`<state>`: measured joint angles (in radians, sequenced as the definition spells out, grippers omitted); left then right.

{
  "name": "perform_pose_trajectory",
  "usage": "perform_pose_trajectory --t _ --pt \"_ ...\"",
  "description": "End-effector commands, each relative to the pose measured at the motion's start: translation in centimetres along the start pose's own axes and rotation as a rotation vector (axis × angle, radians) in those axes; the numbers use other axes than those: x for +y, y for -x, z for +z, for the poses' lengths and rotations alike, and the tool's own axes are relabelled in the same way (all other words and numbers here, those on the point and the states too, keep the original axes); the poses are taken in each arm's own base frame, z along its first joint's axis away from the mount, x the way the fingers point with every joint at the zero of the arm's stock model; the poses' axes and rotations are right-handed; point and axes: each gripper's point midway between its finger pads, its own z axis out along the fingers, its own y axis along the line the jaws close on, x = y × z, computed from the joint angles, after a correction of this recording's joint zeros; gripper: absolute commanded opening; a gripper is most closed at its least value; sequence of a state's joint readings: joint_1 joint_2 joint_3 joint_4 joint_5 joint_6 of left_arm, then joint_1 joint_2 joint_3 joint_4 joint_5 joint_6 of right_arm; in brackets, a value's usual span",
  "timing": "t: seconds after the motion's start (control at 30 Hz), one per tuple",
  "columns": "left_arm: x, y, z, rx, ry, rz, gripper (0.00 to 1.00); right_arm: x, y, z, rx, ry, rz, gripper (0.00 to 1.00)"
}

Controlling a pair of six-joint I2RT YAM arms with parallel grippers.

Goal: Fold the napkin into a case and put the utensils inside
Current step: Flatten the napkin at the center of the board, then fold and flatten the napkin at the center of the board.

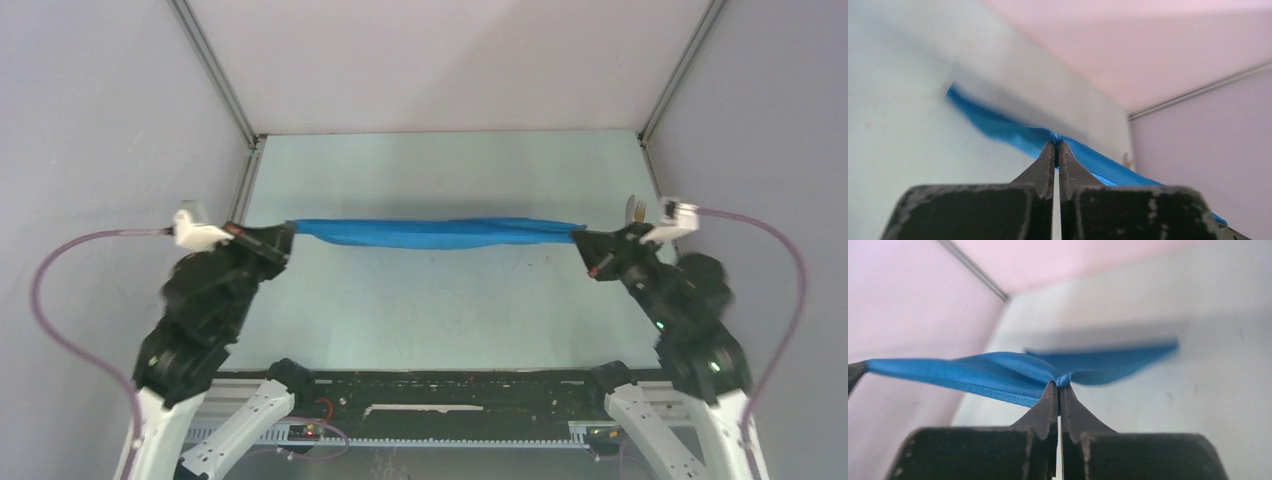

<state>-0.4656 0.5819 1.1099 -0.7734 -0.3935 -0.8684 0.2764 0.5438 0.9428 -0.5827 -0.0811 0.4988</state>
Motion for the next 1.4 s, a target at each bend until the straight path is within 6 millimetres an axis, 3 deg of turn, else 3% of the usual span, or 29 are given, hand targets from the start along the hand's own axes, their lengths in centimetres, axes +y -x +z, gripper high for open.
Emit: perform_pose_trajectory --t 0.0,0.17,0.27,0.37,0.5,0.57,0.7,0.83,0.93,1.0,1.13,1.37 --pt "-4.7 5.5 -5.1 -0.104 -0.209 0.055 0.0 6.0 5.5 -5.6 -0.157 0.223 -0.106 0.0" --pt "-9.3 9.2 -7.7 -0.152 -0.352 0.042 0.0 10.1 9.6 -8.2 -0.246 0.349 -0.113 0.0" --pt "-10.6 10.5 -6.3 -0.182 -0.321 0.061 0.0 10.6 11.6 -6.2 -0.249 0.313 -0.09 0.0" --pt "-10.6 10.4 -1.8 -0.175 -0.186 0.104 0.0 9.1 12.4 -1.4 -0.202 0.194 -0.067 0.0" --pt "-8.0 8.3 7.2 -0.11 0.066 0.18 0.0 5.7 12.4 6.2 -0.134 0.067 -0.057 0.0" --pt "-5.9 6.0 11.9 -0.033 0.145 0.18 0.0 1.8 11.5 10.4 -0.078 -0.045 -0.035 0.0" --pt "-1.8 0.2 20.6 0.114 0.229 0.177 0.0 -4.4 6.7 18.0 0.08 -0.105 0.038 0.0" --pt "2.5 -4.5 26.9 0.234 0.32 0.148 0.0 -8.1 3.7 23.1 0.165 -0.135 0.051 0.0" --pt "4.6 -6.6 30.4 0.264 0.353 0.147 0.0 -10.9 1.7 26.6 0.222 -0.159 0.066 0.0" --pt "6.0 -7.6 32.3 0.277 0.38 0.16 0.0 -12.7 -0.5 28.6 0.286 -0.175 0.079 0.0" --pt "7.5 -8.5 34.1 0.295 0.391 0.166 0.0 -14.1 -2.0 30.8 0.33 -0.183 0.105 0.0" --pt "8.7 -9.4 34.1 0.329 0.396 0.166 0.0 -14.6 -2.9 32.5 0.388 -0.177 0.122 0.0"
